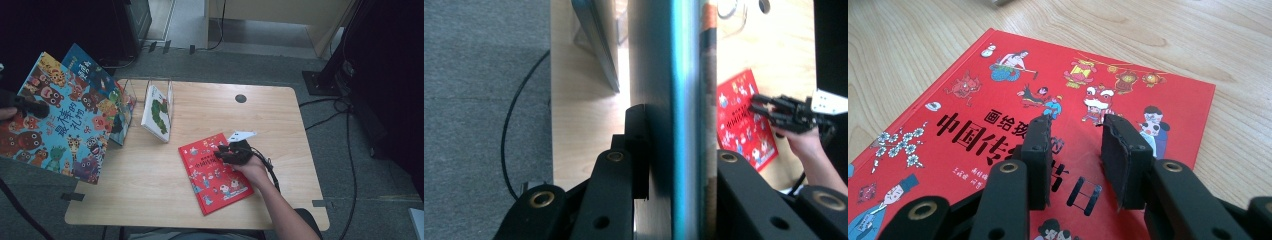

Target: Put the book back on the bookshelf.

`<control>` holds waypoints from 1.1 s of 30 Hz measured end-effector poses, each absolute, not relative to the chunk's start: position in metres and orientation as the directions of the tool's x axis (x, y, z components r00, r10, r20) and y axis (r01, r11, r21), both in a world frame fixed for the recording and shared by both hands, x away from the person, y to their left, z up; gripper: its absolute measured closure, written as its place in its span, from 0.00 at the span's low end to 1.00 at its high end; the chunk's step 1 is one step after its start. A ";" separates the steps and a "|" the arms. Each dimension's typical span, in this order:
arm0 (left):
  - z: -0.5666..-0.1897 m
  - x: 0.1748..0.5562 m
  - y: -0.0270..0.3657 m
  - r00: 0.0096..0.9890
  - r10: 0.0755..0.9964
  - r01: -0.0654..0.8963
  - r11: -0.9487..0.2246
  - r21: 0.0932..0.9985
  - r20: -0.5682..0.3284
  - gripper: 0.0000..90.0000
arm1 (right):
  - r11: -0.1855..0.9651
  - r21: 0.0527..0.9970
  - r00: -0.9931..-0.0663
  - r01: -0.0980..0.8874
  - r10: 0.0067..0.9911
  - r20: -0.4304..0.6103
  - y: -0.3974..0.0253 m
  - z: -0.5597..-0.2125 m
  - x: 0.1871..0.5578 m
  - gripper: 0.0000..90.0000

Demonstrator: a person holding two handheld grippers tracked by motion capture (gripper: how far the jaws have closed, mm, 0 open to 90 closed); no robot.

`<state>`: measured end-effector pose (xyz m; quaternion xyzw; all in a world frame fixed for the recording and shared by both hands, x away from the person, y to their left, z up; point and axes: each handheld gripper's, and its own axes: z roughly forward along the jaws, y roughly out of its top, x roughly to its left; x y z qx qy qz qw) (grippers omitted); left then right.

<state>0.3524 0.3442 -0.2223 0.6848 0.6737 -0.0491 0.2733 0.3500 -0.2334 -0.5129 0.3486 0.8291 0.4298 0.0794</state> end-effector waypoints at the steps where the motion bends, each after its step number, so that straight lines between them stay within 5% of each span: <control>1: -0.222 0.357 0.344 0.080 0.897 0.949 0.065 0.309 -0.434 0.89 | 0.385 0.771 -0.745 0.508 0.645 0.169 -0.234 -0.513 0.350 0.72; 33: -0.261 0.479 0.299 0.098 0.938 0.960 -0.001 0.281 -0.331 0.90 | 0.402 0.781 -0.732 0.478 0.674 0.101 -0.243 -0.514 0.326 0.69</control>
